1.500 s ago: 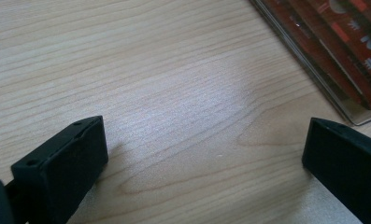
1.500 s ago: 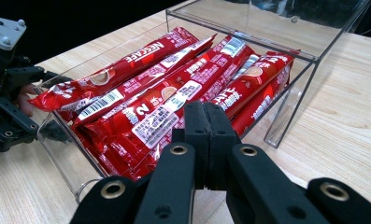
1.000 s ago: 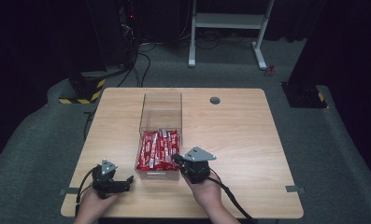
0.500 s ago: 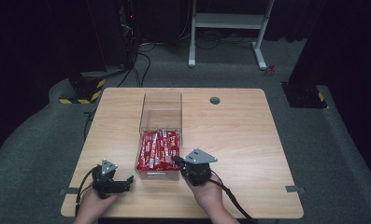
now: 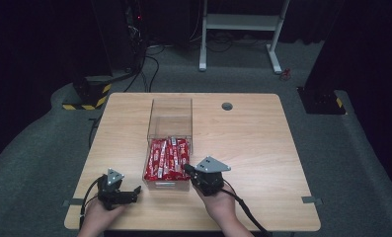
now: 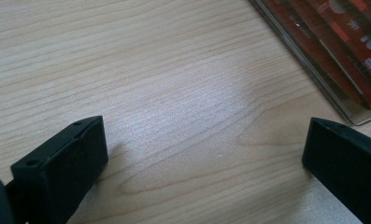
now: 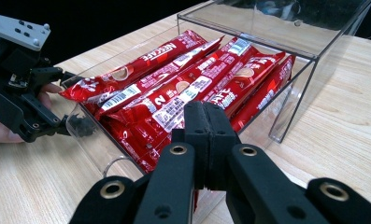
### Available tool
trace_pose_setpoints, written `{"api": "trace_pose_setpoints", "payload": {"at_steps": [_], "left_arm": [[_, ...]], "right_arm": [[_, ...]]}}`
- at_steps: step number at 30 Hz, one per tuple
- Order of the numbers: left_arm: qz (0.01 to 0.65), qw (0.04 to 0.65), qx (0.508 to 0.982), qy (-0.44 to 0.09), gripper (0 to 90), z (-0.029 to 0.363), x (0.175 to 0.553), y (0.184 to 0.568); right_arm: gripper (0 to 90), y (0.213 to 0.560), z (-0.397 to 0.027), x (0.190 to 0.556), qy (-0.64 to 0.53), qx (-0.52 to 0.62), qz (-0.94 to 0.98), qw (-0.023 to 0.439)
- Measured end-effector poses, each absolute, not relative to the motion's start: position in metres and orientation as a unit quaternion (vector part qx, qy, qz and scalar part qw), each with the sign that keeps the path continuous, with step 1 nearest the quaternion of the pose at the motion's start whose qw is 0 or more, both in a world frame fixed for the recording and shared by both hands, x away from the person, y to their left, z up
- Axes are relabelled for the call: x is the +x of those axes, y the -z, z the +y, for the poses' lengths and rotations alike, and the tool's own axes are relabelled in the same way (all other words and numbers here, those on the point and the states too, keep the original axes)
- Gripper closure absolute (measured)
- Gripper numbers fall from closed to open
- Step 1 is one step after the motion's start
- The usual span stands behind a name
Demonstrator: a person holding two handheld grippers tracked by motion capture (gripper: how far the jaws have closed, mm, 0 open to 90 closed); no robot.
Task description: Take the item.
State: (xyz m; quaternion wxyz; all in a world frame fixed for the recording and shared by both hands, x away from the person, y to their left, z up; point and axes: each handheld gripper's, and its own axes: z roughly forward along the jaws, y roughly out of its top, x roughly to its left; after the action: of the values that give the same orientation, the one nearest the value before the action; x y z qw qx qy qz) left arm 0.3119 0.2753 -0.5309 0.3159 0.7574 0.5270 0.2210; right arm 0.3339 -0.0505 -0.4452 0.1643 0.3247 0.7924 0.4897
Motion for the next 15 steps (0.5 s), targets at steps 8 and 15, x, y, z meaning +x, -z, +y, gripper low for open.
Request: {"api": "trace_pose_setpoints", "payload": {"at_steps": [8,15], "left_arm": [[0.527,0.316,0.757,-0.221,0.5,0.2753,0.3118,0.5310],[0.527,0.316,0.758,-0.221,0.5,0.2753,0.3119,0.5309]], "right_arm": [[90.0,0.4413,-0.0544,0.3348,-0.497,0.327,0.786,0.168],[90.0,0.4374,-0.0566,0.3349,-0.503,0.326,0.782,0.170]]}}
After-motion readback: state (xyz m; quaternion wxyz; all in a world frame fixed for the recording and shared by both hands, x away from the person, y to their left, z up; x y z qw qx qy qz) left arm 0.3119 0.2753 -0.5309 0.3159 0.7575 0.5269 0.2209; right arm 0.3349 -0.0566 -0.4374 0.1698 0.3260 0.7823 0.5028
